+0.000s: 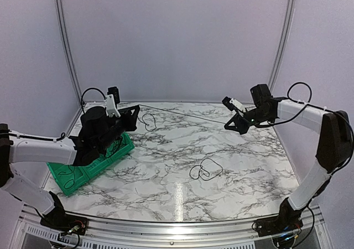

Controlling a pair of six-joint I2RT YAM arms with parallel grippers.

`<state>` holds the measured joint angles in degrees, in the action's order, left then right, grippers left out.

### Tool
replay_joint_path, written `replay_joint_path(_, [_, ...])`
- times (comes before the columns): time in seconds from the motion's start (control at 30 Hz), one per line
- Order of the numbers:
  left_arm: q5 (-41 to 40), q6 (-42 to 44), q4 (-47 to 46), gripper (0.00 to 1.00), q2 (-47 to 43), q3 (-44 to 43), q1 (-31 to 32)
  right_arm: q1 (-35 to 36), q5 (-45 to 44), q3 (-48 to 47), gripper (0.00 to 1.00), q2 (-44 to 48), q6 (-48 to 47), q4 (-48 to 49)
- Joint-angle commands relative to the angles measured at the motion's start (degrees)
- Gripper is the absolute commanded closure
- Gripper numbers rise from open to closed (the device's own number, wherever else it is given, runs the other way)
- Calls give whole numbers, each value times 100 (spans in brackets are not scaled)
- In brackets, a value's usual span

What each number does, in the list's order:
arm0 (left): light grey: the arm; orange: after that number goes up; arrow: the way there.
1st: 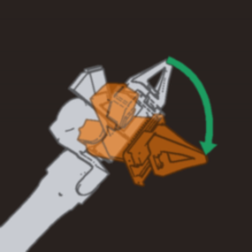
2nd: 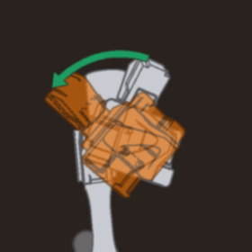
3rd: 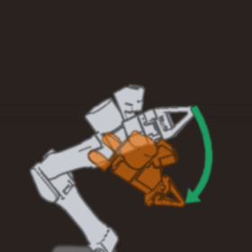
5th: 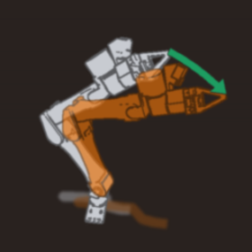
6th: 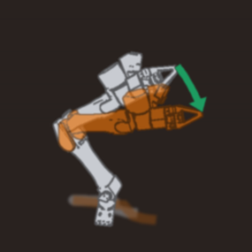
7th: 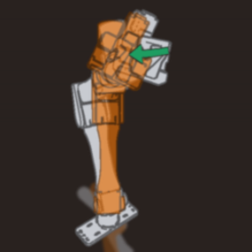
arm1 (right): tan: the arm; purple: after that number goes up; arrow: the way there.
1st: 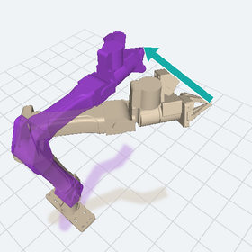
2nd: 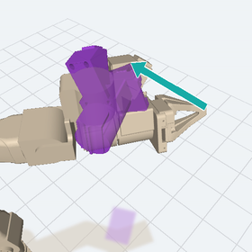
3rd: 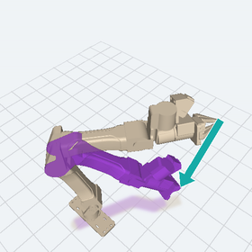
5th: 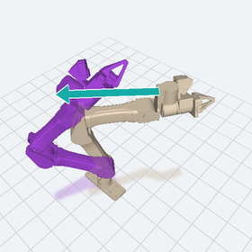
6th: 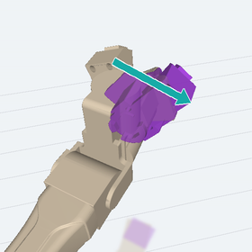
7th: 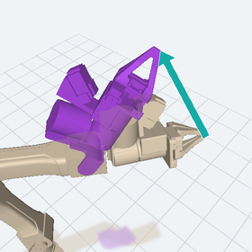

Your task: Untangle the cables

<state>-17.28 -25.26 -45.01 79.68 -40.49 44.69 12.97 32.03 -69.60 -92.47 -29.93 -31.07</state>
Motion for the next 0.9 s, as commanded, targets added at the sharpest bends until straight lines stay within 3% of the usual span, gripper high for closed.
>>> replay_joint_path(0.0, [-504, 4, -148, 100, -216, 59, -105, -92, -269, -197, 85, -160, 138, -213])
replay_joint_path(0.1, [-167, 27, -133, 100, -216, 19, -119, -92, -143, -171, 71, -53, 62, -243])
replay_joint_path(0.23, [74, 56, 326, 100, -378, -144, -118, -91, -52, -76, 64, 96, 4, -255])
replay_joint_path(0.5, [-448, 110, 2534, 100, -1217, -597, -122, -93, 279, 680, 63, 306, 113, 510])
replay_joint_path(0.7, [-1292, 157, 4758, 100, -1999, -1040, -124, -93, 299, 902, 62, 334, -116, 617])
replay_joint_path(0.87, [-2056, -247, 5983, 100, -2799, -1131, -125, -84, 450, 905, 62, 282, -151, 567])
